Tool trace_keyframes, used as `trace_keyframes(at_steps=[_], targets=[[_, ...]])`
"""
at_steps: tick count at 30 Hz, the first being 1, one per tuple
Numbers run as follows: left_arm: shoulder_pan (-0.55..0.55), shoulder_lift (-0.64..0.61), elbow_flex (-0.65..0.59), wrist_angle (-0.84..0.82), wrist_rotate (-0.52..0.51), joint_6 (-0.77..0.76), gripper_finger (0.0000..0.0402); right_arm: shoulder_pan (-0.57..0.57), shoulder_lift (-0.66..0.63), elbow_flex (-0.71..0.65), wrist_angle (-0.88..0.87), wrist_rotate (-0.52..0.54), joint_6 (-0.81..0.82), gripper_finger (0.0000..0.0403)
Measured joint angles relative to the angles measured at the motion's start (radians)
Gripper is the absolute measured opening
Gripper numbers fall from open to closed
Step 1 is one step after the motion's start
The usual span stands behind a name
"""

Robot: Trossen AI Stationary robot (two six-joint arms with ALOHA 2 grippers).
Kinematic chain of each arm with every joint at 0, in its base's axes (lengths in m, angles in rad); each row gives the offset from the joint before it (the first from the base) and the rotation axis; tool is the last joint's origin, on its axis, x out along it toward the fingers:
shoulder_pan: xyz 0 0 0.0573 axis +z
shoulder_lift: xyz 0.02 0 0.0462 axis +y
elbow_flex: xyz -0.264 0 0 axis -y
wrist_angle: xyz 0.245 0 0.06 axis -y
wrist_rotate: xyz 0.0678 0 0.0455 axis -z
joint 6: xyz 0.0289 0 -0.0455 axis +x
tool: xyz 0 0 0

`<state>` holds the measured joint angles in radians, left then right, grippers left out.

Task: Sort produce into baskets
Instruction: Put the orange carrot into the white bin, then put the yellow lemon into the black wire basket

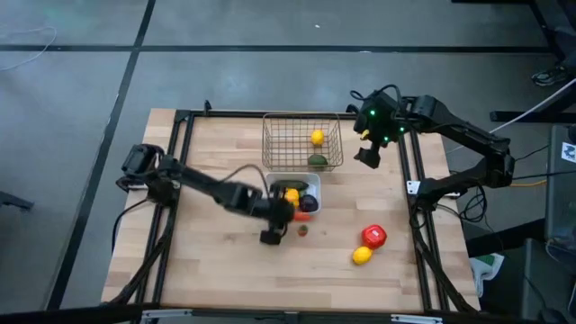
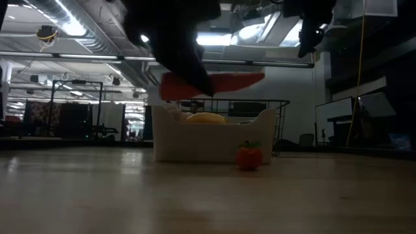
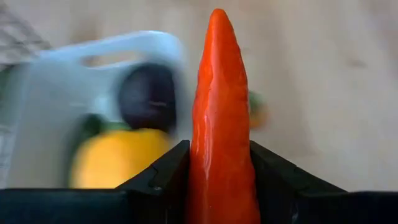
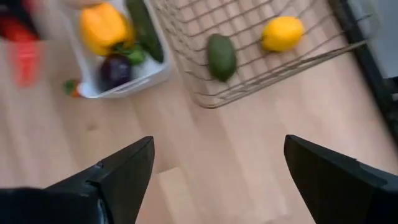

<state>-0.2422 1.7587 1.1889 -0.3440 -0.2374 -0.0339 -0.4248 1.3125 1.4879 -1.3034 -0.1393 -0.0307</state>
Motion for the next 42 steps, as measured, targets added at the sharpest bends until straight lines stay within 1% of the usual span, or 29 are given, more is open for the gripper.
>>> trace_keyframes(at_steps=[3, 6, 8, 11, 16, 24, 27, 30, 38, 42], targets=[[0.077, -0.001, 0.000, 0.025, -0.006, 0.058, 0.0146, 0.000, 0.000, 0.000, -0.009, -0.091, 0.020, 0.0356], [0.139, -0.001, 0.001, 0.058, -0.006, 0.071, 0.0141, 0.009, 0.000, 0.000, -0.008, -0.176, 0.030, 0.0356], [0.174, -0.001, 0.002, 0.064, -0.005, 0.070, 0.0140, 0.026, 0.000, 0.000, -0.006, -0.194, 0.031, 0.0356], [0.221, -0.001, 0.002, 0.065, -0.005, 0.069, 0.0144, 0.057, 0.000, 0.000, -0.004, -0.193, 0.031, 0.0356], [0.270, -0.001, 0.002, 0.065, -0.004, 0.039, 0.0163, 0.113, 0.000, -0.001, 0.027, -0.188, 0.030, 0.0356], [0.278, -0.001, 0.002, 0.064, -0.002, 0.045, 0.0218, 0.212, 0.000, -0.001, 0.086, -0.187, 0.030, 0.0356], [0.278, -0.001, 0.002, 0.065, -0.001, 0.047, 0.0230, 0.253, 0.000, -0.001, 0.086, -0.187, 0.049, 0.0356], [0.278, -0.001, 0.002, 0.065, -0.001, 0.048, 0.0234, 0.303, 0.000, -0.001, 0.087, -0.187, 0.107, 0.0356], [0.278, -0.001, 0.002, 0.065, -0.001, 0.048, 0.0235, 0.480, 0.002, -0.001, 0.086, -0.184, 0.156, 0.0356], [0.278, -0.001, 0.002, 0.065, -0.001, 0.048, 0.0235, 0.587, 0.013, -0.021, 0.086, -0.110, 0.195, 0.0356]])
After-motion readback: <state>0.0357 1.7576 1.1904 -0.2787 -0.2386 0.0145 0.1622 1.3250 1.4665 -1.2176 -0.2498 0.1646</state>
